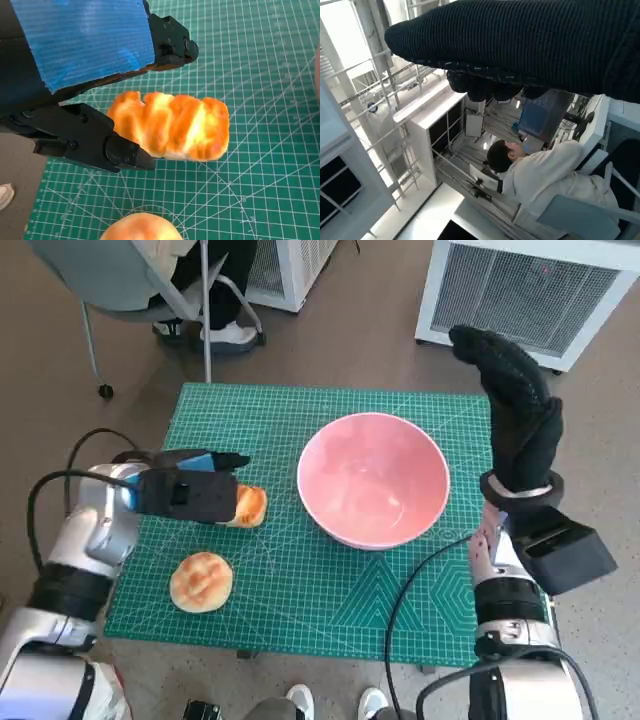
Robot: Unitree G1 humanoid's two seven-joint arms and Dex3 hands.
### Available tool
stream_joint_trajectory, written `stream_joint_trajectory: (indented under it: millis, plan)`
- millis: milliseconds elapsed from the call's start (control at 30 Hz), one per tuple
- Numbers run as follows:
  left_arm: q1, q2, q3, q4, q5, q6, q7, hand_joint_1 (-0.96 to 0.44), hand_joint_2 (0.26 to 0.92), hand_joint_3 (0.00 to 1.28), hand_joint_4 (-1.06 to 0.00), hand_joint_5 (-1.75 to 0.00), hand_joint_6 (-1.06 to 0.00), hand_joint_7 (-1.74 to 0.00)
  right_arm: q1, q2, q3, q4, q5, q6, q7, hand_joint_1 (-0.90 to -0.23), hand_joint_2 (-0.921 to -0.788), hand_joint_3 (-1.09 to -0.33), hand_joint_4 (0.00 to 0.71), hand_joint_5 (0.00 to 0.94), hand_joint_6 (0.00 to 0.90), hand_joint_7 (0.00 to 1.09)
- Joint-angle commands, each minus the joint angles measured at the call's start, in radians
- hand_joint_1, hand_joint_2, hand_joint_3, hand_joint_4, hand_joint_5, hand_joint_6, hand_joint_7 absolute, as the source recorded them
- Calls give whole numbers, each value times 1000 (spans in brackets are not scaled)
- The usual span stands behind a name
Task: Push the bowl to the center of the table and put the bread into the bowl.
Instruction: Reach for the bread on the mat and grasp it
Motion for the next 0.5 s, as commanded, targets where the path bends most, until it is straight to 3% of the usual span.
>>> stream_joint_trajectory:
  millis: [33,400,500]
  plan:
    - [-24,-28,-30,55,27,-40,36,-92,785,0,-107,-8,-292,-8,27,1,6,13,-12,10,-10,-593,-921,-761,359,3,184,391]
    - [-45,-88,-81,207,69,-125,121,-79,792,3,-251,-23,-355,-18,27,-3,7,20,-16,14,-20,-592,-921,-760,359,3,189,391]
    - [-51,-100,-93,238,83,-141,147,-76,804,7,-388,-36,-428,-27,29,-4,7,18,-18,14,-22,-591,-921,-761,359,2,193,392]
